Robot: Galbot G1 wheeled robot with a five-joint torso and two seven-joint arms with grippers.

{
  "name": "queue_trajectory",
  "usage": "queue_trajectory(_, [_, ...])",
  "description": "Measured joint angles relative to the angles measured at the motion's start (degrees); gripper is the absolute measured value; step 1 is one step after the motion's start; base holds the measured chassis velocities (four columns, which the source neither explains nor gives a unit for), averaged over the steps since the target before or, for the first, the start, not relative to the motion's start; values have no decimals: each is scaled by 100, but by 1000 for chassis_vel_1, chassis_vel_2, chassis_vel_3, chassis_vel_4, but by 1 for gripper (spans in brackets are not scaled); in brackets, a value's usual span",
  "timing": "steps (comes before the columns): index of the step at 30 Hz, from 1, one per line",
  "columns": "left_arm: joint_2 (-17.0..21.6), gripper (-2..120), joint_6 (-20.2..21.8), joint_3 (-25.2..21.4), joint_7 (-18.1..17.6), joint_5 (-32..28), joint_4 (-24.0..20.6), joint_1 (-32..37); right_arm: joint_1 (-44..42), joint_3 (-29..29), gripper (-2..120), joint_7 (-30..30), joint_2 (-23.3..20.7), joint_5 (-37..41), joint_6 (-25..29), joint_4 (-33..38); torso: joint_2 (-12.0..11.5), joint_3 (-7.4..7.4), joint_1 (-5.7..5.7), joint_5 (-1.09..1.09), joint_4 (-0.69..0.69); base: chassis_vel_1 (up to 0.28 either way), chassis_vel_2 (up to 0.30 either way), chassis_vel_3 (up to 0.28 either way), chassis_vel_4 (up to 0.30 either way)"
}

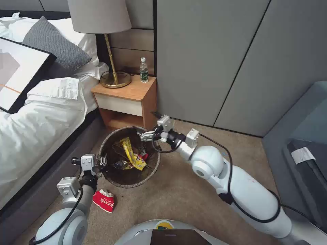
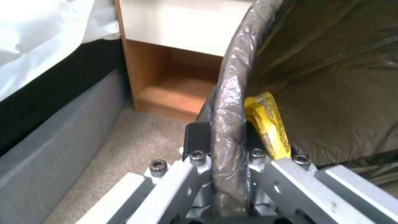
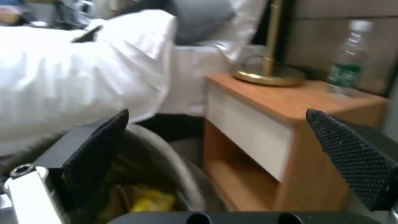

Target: Pick up the trash bin, then pick up the garbage from the floor and place it into the trash bin.

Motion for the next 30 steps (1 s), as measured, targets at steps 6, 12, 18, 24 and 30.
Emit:
queue_trajectory(6, [12,2,0,-13,-2,-15,12,-6,-680,681,100,92,-242,-149,124,42,0,0,0,0,-1,0,0,0,0])
queue_trajectory(12, [27,2,0,-18,-5,-26,1,1,-957,1231,100,200,-275,-420,273,-236,0,0,0,0,1,0,0,0,0])
queue_trajectory(18, [16,2,-1,-51,-11,-31,-52,46,-1172,1656,100,195,-179,-513,342,-484,0,0,0,0,2,0,0,0,0])
queue_trajectory(24, [7,2,-2,-60,-13,-33,-81,64,-1453,2023,100,191,-63,-528,366,-671,0,0,0,0,1,0,0,0,0])
queue_trajectory(30, [-12,2,-5,-40,-16,-26,-84,68,-1943,2637,100,133,150,-638,512,-1028,0,0,0,0,0,0,0,0,0])
